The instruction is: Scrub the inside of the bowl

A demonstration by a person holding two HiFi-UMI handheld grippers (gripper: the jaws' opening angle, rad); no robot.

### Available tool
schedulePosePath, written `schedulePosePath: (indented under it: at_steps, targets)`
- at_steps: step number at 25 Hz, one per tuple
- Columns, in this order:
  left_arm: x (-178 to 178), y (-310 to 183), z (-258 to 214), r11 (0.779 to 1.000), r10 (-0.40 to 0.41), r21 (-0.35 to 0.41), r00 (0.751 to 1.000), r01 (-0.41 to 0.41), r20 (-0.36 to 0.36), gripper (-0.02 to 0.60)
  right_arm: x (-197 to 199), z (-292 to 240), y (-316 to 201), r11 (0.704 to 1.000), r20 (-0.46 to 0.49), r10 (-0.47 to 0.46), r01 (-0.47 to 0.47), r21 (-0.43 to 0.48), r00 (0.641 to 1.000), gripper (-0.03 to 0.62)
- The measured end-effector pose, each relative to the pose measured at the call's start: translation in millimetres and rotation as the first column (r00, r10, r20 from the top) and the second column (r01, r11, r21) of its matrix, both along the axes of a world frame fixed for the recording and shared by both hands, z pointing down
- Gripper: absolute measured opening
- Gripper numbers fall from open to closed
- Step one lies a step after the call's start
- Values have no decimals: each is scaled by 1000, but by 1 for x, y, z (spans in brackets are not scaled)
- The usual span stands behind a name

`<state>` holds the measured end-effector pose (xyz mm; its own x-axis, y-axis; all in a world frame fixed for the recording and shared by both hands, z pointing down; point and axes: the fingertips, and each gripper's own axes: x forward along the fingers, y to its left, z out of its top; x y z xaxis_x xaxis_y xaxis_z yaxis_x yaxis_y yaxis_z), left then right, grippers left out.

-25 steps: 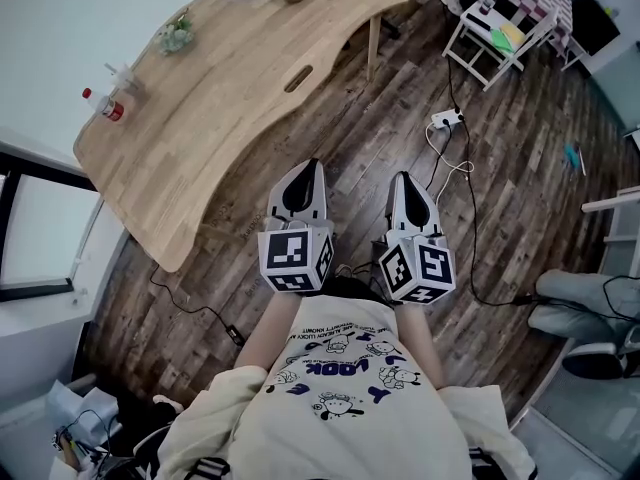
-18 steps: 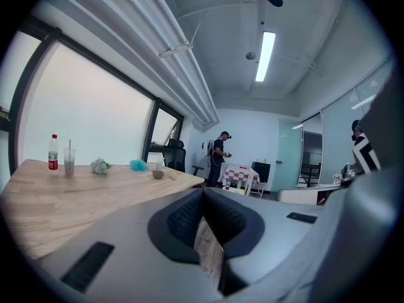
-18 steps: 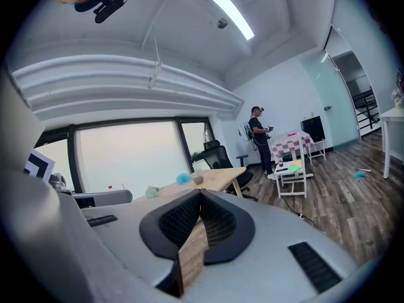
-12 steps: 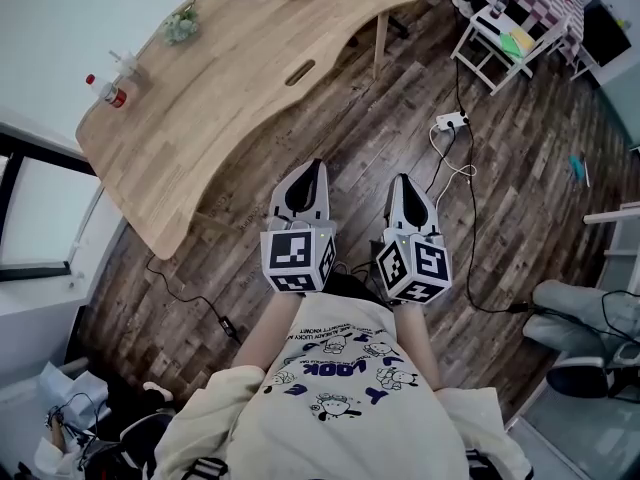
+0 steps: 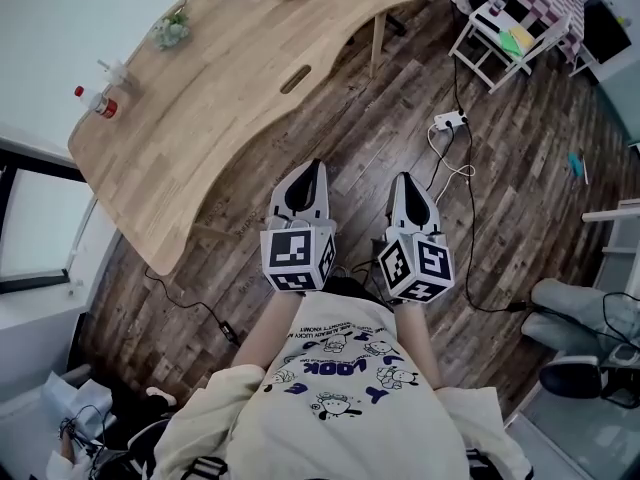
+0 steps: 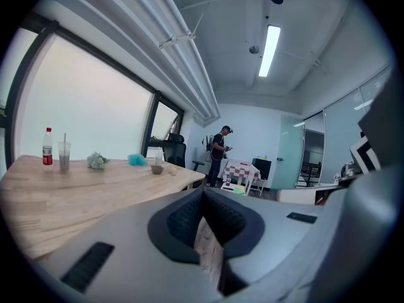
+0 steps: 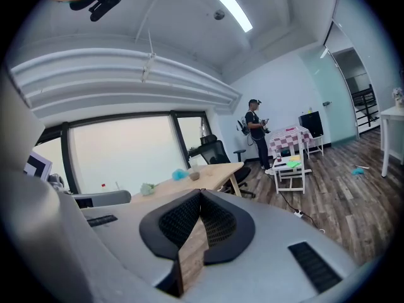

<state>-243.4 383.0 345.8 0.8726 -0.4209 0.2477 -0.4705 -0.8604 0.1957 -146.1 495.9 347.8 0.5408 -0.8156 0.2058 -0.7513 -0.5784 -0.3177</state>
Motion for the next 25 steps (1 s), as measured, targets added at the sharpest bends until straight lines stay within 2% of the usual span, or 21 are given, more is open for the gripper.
schedulePosePath:
  at_steps: [14, 25]
  targets:
    - [74, -117, -4, 999, 45, -18, 999, -45, -8, 26, 69, -9, -102, 998, 0, 57, -57, 17, 998, 15]
    - [101, -186, -4, 998, 57, -39, 998, -58, -28, 25, 86, -15, -166, 997, -24, 75, -75, -1, 997, 15]
